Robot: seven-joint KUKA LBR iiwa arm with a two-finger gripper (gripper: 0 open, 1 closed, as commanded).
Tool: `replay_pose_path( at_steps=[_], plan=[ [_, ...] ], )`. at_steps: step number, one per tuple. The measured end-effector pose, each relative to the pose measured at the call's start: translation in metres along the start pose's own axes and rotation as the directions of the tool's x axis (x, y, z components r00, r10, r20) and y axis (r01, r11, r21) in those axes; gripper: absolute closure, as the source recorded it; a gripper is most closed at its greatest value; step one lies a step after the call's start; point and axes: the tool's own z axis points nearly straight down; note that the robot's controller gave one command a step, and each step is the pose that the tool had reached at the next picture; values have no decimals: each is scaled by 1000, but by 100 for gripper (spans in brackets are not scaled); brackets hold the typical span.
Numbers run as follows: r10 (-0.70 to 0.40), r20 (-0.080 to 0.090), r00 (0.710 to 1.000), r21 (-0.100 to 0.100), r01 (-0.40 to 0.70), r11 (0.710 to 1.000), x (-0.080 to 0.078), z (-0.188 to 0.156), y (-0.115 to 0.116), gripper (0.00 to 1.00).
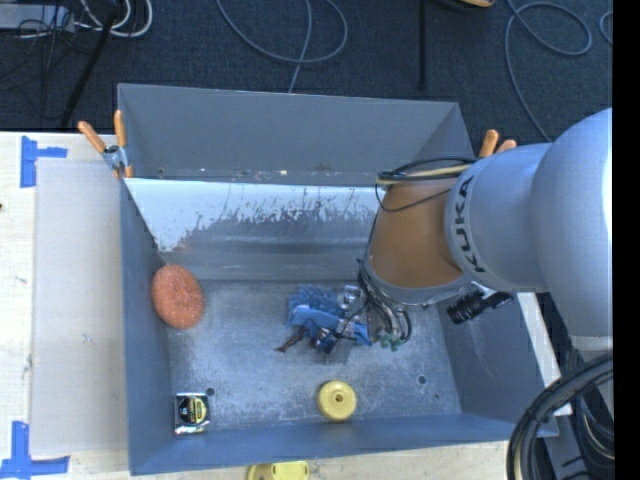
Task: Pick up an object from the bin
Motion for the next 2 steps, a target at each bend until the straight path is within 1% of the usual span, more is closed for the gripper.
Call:
replay_pose_path(
  at_steps=[1,2],
  plan=[
    [0,0,1000,0,0,1000,0,0,0,100],
    [-6,-2,1000,1,6,1000,6,-29,3,100]
  ],
)
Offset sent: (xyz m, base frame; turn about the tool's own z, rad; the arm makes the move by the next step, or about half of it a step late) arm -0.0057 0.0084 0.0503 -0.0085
